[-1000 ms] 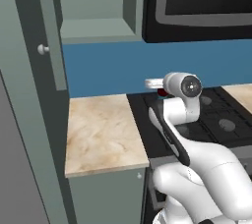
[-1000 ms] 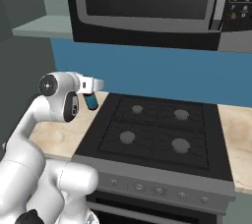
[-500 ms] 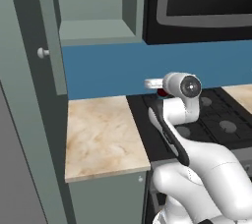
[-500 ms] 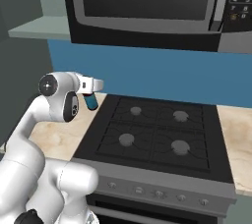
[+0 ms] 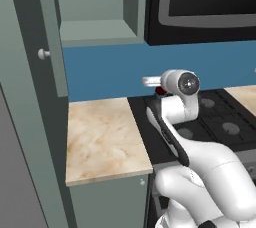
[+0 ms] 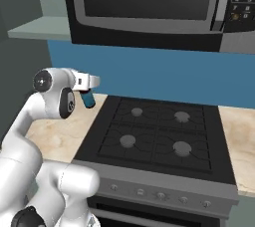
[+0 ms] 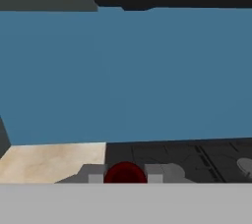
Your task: Pick the beer from the counter and place it in the open cabinet.
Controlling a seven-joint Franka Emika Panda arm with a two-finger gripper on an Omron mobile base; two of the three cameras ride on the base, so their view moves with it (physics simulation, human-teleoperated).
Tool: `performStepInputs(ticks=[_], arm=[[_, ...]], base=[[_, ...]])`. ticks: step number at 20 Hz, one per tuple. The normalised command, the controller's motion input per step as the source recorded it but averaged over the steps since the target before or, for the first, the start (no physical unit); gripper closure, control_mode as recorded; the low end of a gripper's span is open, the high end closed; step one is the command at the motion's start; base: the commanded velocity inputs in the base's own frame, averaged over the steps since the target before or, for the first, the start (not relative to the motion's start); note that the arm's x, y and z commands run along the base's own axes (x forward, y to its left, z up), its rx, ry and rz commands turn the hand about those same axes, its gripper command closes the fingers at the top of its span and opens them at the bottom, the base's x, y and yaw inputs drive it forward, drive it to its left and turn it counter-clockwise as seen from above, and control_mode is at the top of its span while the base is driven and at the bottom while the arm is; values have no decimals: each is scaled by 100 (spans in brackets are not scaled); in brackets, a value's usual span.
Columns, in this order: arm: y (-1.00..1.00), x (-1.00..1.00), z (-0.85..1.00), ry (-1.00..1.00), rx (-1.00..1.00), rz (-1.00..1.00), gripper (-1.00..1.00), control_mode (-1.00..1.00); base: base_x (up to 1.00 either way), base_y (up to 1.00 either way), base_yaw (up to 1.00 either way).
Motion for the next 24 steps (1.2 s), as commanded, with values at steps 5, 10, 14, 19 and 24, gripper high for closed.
performStepInputs(ticks=[5, 10, 14, 19, 24], arm=[[35, -2, 84, 17, 0, 1, 100, -100], [32, -10, 89, 10, 0, 0, 100, -100], [31, -48, 44, -4, -4, 2, 100, -100], [41, -56, 30, -19, -9, 4, 100, -100], [44, -24, 36, -18, -8, 2, 100, -100]], base=[[0, 0, 0], [0, 0, 0], [0, 0, 0], [0, 0, 0], [0, 0, 0]])
